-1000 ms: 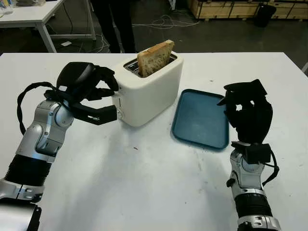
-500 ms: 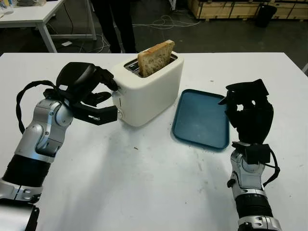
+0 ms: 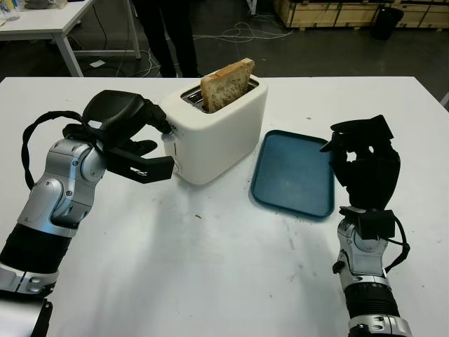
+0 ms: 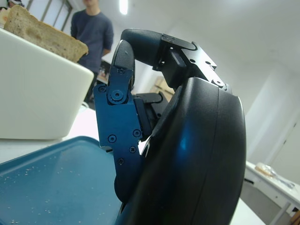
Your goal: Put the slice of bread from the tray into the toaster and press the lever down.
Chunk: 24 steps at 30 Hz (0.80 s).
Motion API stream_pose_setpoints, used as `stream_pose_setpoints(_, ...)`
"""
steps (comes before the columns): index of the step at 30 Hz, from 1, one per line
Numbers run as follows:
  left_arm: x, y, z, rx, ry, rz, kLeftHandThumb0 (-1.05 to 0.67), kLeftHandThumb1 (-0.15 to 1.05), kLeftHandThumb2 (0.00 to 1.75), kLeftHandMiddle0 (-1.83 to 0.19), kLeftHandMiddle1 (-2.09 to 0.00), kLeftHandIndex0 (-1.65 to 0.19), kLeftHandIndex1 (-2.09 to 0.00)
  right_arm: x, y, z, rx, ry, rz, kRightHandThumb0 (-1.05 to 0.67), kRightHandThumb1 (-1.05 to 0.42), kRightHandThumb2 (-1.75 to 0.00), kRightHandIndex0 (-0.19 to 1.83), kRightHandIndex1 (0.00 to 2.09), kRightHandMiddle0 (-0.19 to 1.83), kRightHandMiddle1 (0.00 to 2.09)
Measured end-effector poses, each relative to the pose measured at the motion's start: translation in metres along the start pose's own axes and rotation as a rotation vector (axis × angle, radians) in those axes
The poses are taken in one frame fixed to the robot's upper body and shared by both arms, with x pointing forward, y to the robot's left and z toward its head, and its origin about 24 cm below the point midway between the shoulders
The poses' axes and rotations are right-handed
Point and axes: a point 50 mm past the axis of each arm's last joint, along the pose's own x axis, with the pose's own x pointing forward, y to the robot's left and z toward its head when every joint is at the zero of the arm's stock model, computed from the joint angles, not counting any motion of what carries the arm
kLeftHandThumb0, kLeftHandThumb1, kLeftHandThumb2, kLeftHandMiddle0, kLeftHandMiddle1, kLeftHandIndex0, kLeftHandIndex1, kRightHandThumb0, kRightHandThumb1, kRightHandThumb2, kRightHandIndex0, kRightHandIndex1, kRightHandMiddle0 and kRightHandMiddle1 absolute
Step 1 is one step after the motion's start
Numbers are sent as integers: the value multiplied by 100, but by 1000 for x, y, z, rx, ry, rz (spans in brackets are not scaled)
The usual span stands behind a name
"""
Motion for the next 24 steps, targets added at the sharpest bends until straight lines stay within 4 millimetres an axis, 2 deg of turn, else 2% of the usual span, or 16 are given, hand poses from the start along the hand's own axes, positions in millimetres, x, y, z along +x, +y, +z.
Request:
stream_pose_setpoints(5,0,0,0,0,0,-1,-32,27,120,-99,-162,-101,0,0,0,0,-3,-1,-2,-44,-92,-27,60,175,44,161)
stream_pose_setpoints(11,0,0,0,0,-6,1,-30,28,116,-98,-146,-102,-1,0,0,0,-3,-1,-7,-45,-92,-26,61,175,48,153)
stream_pose_setpoints(21,1,0,0,-1,-3,-2,-28,27,117,-100,-151,-100,0,0,-1,0,-9,-2,-8,-45,-92,-27,60,175,47,157)
stream_pose_setpoints(24,1,0,0,-1,-3,-2,-26,26,118,-102,-141,-101,-1,0,-1,0,-9,-2,-8,-45,-92,-26,60,175,45,159)
